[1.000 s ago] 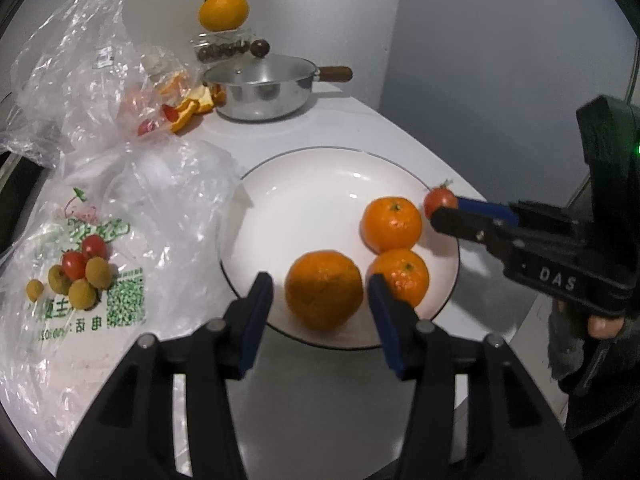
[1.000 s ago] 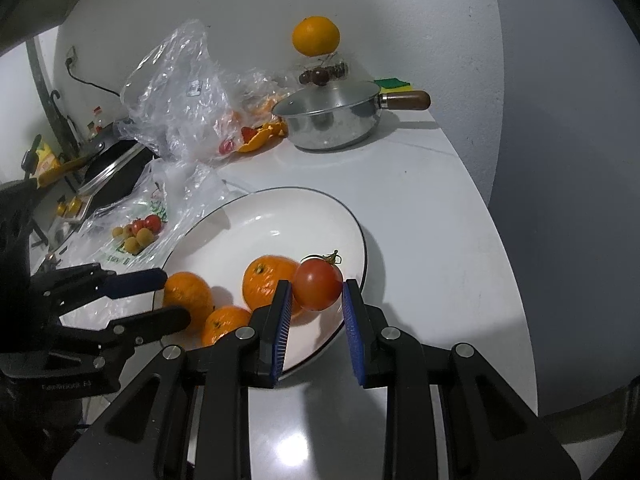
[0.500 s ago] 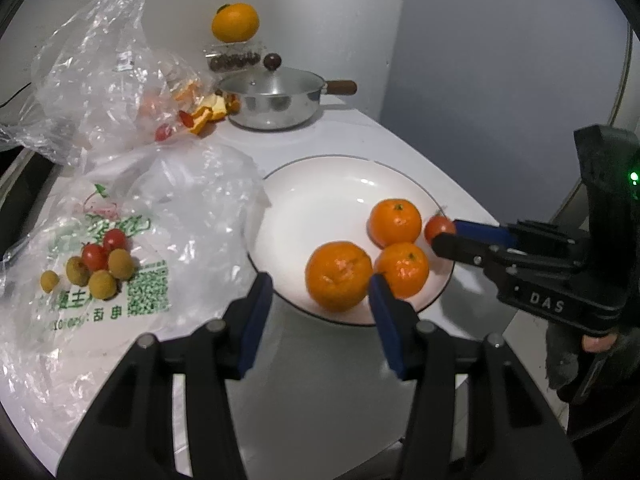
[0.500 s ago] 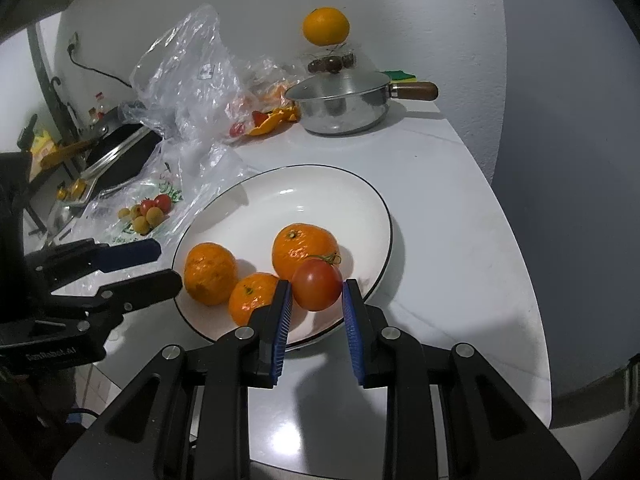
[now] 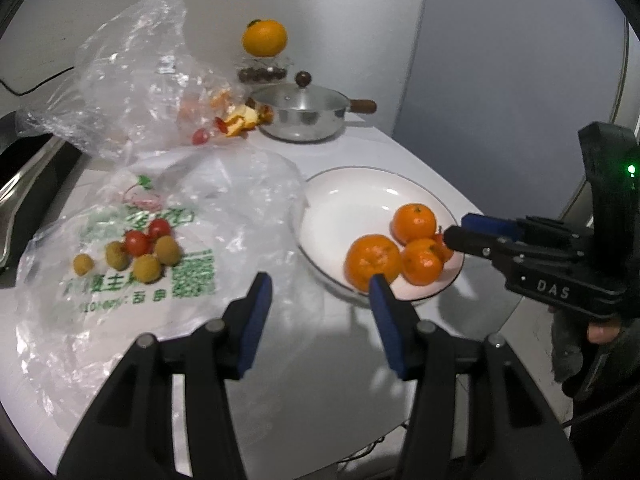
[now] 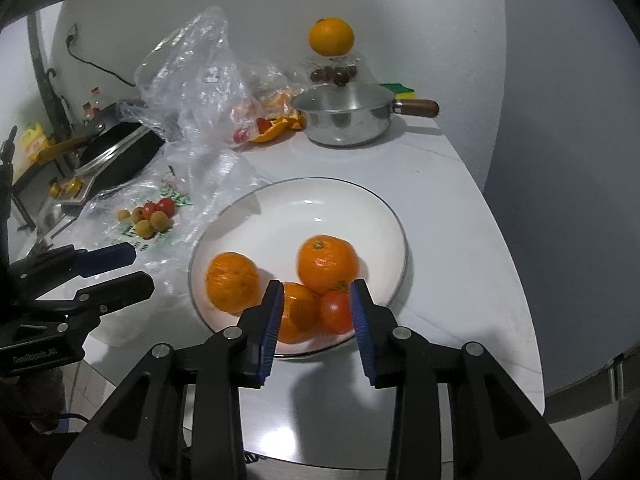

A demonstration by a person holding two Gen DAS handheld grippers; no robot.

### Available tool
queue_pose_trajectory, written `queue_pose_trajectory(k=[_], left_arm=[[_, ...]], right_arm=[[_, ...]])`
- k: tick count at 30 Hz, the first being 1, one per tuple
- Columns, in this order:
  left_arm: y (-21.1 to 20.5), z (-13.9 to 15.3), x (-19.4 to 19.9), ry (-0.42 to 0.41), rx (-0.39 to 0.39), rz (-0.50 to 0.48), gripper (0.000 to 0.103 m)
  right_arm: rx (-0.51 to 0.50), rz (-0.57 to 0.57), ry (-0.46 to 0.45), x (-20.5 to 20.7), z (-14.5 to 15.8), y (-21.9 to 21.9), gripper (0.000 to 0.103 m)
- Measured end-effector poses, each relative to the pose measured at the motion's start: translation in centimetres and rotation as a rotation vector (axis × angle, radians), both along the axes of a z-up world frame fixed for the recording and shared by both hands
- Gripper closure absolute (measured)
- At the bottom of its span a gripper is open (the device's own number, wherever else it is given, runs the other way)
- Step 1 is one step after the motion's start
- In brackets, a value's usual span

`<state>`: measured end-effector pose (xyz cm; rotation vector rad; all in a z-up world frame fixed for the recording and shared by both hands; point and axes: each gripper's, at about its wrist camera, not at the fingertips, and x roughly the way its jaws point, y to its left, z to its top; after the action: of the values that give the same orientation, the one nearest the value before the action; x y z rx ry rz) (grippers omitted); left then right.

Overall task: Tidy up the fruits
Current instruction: 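Open the left gripper to set the mandarin down while the right gripper releases the tomato, then move both grippers back toward the fruit on the plastic bag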

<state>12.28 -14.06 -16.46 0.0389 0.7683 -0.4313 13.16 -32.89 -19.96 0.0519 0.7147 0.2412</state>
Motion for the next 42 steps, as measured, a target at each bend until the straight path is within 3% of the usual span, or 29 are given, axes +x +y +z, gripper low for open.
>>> queue_pose_trajectory(k=[18, 42], left_arm=[[8.0, 0.0, -0.8, -0.037, -0.023, 0.115, 0.051], [15.3, -1.1, 2.8, -0.039, -0.060, 0.176, 0.051]], right_arm=[[-0.051, 0.123, -0.027, 0.9, 1.8, 8.8, 0.067], [-0.093, 0.229, -0.009, 5.1, 1.6, 18.1, 0.067]])
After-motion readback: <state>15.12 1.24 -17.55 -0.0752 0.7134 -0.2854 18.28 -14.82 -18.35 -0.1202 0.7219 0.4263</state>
